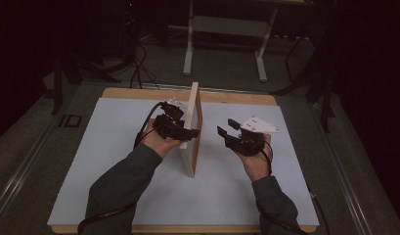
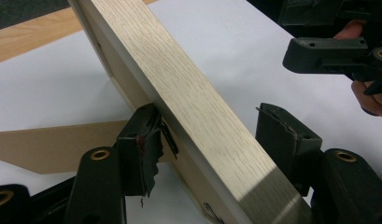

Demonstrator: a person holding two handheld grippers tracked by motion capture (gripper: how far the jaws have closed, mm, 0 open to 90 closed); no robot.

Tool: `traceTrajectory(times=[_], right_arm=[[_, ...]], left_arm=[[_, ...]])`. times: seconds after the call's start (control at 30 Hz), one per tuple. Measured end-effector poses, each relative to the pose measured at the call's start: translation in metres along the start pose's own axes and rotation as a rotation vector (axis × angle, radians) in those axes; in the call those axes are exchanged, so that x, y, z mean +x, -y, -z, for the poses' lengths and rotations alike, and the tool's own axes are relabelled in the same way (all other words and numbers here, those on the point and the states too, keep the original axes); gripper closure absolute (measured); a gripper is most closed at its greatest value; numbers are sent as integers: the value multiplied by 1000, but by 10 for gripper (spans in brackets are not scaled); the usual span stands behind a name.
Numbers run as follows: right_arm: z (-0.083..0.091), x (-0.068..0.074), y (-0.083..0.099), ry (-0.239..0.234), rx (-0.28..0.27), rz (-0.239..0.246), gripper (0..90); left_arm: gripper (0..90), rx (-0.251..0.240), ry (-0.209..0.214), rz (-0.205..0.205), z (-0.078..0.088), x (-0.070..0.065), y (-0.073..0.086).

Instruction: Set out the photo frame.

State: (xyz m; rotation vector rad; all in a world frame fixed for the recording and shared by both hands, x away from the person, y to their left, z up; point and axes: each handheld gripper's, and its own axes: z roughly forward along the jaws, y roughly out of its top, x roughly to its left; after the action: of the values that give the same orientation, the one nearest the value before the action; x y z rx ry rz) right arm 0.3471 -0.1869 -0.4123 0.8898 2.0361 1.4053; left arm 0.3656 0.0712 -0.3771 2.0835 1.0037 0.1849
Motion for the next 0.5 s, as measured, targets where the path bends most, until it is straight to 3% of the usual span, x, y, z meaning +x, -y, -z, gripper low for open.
traceTrajectory(times=[0.5], right_arm=[[6, -5, -7, 13, -8, 13, 494]], left_arm=[[425, 0, 37, -66, -2, -4, -2]])
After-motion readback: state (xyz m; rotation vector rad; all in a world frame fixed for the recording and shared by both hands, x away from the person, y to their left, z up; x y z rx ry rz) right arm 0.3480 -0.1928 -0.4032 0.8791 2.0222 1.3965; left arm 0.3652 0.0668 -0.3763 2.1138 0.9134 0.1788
